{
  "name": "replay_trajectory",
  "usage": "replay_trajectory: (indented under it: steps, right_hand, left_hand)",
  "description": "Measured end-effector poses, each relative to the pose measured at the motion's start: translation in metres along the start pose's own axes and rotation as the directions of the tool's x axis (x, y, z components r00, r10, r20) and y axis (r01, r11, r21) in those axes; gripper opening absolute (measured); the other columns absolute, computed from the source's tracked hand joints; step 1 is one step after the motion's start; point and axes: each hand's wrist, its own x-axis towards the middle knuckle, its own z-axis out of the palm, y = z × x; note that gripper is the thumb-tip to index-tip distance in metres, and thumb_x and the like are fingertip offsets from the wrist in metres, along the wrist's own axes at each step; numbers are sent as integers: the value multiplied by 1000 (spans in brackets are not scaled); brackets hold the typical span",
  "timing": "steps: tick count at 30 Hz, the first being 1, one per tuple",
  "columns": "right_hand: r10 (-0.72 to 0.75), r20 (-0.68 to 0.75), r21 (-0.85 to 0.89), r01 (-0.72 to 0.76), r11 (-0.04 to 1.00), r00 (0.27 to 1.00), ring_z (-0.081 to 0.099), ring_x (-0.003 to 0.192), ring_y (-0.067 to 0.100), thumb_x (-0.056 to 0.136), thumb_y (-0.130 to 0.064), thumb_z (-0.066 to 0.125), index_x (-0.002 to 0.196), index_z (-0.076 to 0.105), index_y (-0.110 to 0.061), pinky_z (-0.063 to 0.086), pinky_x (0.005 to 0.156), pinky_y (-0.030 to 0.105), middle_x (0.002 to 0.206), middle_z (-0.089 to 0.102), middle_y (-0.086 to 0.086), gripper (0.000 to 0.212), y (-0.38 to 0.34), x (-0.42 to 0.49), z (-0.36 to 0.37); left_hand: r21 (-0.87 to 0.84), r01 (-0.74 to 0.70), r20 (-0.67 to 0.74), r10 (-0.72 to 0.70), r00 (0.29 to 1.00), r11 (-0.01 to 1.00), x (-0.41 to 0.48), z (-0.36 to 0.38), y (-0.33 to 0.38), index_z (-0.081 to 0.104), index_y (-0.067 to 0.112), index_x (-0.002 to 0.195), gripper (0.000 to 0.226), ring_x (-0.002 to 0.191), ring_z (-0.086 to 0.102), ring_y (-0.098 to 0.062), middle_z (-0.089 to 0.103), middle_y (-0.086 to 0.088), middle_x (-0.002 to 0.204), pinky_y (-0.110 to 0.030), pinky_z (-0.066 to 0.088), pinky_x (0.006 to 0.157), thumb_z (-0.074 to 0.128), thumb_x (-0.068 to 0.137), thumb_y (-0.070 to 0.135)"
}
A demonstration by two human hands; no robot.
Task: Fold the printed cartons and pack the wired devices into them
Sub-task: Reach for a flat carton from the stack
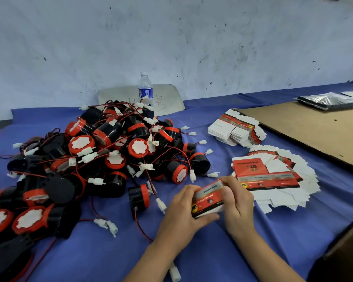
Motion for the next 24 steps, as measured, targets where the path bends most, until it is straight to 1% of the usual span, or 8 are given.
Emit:
replay_trajectory:
  steps: [4, 7, 10, 14, 17, 19, 21, 24]
  right_hand:
    - [84, -79, 22, -82, 996, 993, 44, 50, 15, 90, -40, 36, 64, 55, 0, 37, 50, 33, 57, 51, 7, 51, 3, 1, 0]
    - [148, -83, 49, -144, 988, 986, 40, 47, 16, 88, -45, 36, 62, 52, 5, 35, 50, 37, 57, 49, 12, 58, 2, 2, 3]
    - [193, -78, 70, -187, 980, 978, 37, 48, 6, 85, -50, 37, 60, 51, 0, 33, 49, 32, 53, 46, 5, 58, 0, 2, 3]
    - [200, -24, 153, -194, 969, 980, 50, 55, 2, 76, -44, 47, 68, 59, -22, 37, 53, 14, 61, 59, -5, 27, -7, 3, 2]
    - [215, -99, 141, -200, 970, 972, 51, 61, 2, 68, -43, 54, 76, 59, -26, 41, 58, 15, 66, 60, -4, 20, -19, 1, -2]
    - [272, -210, 189, -234, 954, 939, 51, 64, 1, 63, -44, 61, 81, 57, -25, 41, 63, 14, 68, 57, -9, 26, -30, 0, -8]
    - [466, -297, 434, -317, 844, 833, 56, 73, 6, 60, -48, 70, 88, 59, -17, 44, 70, 21, 78, 62, -5, 43, -49, 6, -18]
    - [721, -74, 940, -192, 280, 689, 67, 98, 17, 66, -44, 79, 109, 65, -16, 56, 72, 33, 107, 72, 0, 53, -80, 22, -48]
  left_hand:
    - [-98, 44, 83, -36, 996, 994, -1, -1, 10, 42, 47, 96, 45, 86, 57, 8, 58, 30, 95, -6, 41, 65, 74, 67, 58]
    - [-89, 67, 76, -60, 995, 994, 0, -2, 11, 43, 44, 96, 48, 85, 58, 7, 59, 29, 94, -8, 42, 64, 73, 63, 63]
    - [-59, 74, 56, -70, 996, 996, 1, -3, 10, 43, 45, 92, 45, 82, 57, 5, 61, 24, 89, -10, 41, 62, 76, 64, 59]
    - [-114, 80, 11, -79, 997, 990, 2, -2, 11, 44, 43, 101, 51, 85, 58, 5, 61, 19, 94, -11, 44, 67, 84, 68, 41]
    - [-195, 105, -41, -115, 992, 975, 1, -3, 10, 38, 48, 122, 71, 99, 59, 3, 55, 19, 115, -17, 49, 82, 84, 71, 27]
    - [-219, 100, -75, -119, 990, 971, 1, -2, 7, 36, 45, 129, 73, 94, 63, -2, 55, 16, 117, -14, 49, 80, 80, 77, 19]
    - [-242, 108, -96, -135, 986, 964, 3, -3, 2, 38, 35, 136, 66, 81, 65, -5, 60, 10, 108, -9, 46, 68, 72, 84, 15]
    - [-252, 124, -78, -148, 986, 960, 7, -4, -1, 38, 31, 139, 52, 75, 68, -9, 64, 3, 99, -11, 45, 62, 58, 93, 16]
